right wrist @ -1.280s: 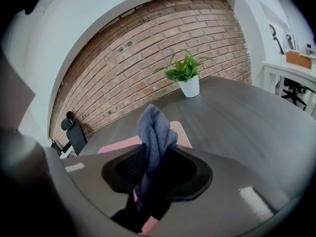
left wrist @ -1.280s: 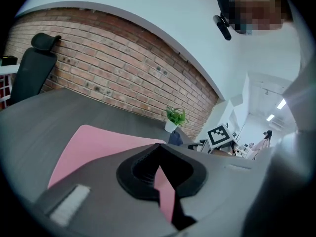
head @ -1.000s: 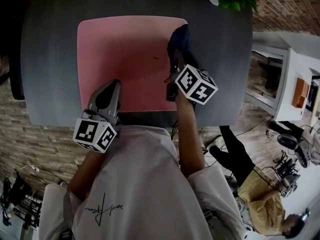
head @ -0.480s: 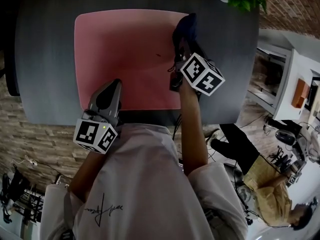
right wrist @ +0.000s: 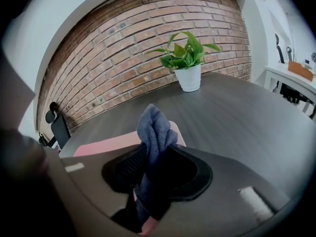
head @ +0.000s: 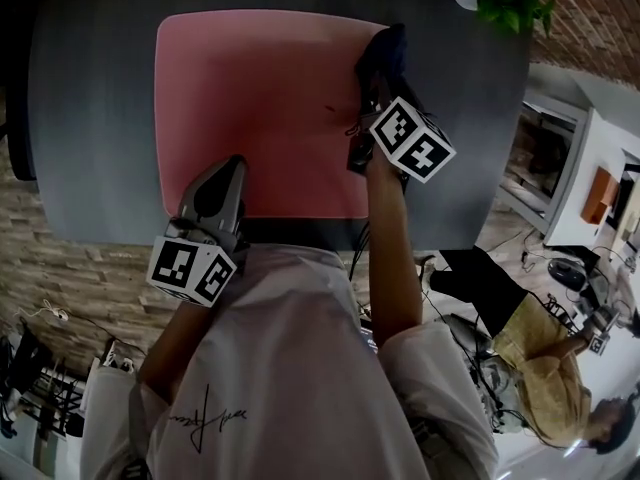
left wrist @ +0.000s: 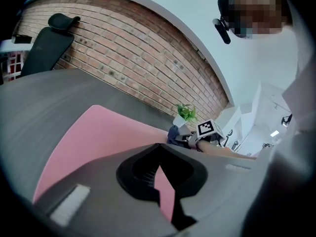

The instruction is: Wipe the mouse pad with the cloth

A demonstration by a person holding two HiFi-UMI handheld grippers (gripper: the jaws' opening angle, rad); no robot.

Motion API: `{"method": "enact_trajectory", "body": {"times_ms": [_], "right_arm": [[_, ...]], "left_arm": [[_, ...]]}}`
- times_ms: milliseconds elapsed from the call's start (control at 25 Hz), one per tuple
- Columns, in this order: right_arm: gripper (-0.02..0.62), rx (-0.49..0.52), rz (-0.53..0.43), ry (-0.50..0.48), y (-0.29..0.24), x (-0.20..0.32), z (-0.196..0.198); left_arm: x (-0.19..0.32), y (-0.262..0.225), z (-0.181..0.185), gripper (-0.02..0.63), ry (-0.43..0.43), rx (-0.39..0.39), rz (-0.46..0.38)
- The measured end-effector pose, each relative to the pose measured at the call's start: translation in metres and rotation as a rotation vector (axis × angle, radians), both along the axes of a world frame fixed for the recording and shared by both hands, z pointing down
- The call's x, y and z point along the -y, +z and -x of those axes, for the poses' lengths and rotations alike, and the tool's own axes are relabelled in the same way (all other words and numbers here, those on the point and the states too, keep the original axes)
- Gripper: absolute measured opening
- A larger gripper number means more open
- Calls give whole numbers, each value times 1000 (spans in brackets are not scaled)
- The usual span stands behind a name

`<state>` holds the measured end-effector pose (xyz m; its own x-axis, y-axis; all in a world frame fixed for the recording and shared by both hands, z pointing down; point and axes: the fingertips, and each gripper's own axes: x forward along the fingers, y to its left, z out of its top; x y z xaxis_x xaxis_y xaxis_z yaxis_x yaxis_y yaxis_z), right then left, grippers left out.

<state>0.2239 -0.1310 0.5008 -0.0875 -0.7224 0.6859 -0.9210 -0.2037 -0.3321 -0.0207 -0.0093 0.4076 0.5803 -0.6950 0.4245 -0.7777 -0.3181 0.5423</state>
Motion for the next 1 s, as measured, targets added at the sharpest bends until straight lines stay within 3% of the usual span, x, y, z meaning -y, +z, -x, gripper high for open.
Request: {"method": "enact_trajectory", "body": {"times_ms": [1000], "right_arm": [[138, -10, 3, -63, 6, 8, 46]], "left_arm": [[1, 3, 24, 13, 3, -8, 15]]}}
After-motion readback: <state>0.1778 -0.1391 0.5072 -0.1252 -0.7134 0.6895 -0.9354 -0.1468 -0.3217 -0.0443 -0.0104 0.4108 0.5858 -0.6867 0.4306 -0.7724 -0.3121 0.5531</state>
